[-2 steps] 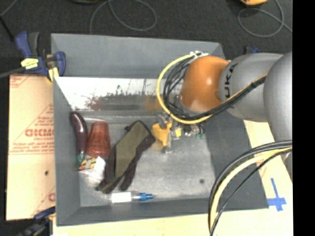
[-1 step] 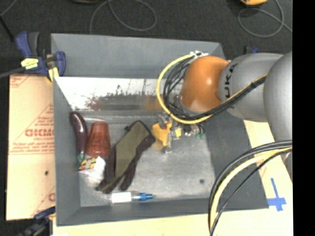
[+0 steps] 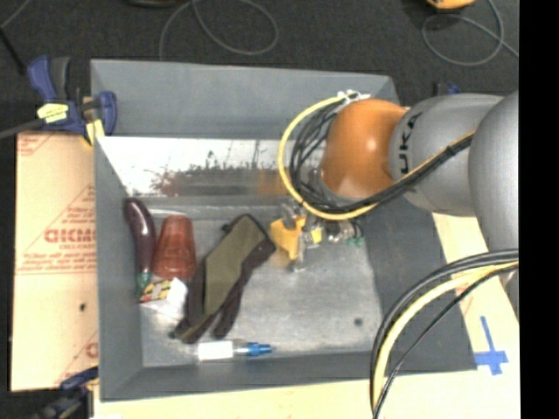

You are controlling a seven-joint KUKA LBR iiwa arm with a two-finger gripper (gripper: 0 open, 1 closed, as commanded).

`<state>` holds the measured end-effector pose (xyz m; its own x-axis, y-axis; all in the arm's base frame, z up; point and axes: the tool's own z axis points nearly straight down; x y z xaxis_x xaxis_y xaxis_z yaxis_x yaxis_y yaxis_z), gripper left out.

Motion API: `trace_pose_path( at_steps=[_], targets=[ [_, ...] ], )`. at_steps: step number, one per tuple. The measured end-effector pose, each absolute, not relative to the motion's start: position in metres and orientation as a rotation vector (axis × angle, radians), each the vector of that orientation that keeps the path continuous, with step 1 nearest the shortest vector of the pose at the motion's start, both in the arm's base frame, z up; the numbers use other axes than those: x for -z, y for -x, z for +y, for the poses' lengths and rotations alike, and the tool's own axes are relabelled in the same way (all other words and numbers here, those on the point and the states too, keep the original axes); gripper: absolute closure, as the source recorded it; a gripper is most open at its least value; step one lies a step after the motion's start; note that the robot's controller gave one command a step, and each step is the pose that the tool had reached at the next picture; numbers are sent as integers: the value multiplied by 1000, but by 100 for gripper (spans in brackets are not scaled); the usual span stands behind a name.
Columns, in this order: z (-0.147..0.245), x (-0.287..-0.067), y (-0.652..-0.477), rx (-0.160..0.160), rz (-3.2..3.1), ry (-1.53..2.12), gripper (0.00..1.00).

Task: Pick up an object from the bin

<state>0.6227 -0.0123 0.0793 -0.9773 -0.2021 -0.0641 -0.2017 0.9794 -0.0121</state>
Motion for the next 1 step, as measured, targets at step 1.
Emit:
trace_pose_path(
  at_steps=[1],
  targets=[
    [-3,-79,-645,33,2871,1130,100]
  ],
)
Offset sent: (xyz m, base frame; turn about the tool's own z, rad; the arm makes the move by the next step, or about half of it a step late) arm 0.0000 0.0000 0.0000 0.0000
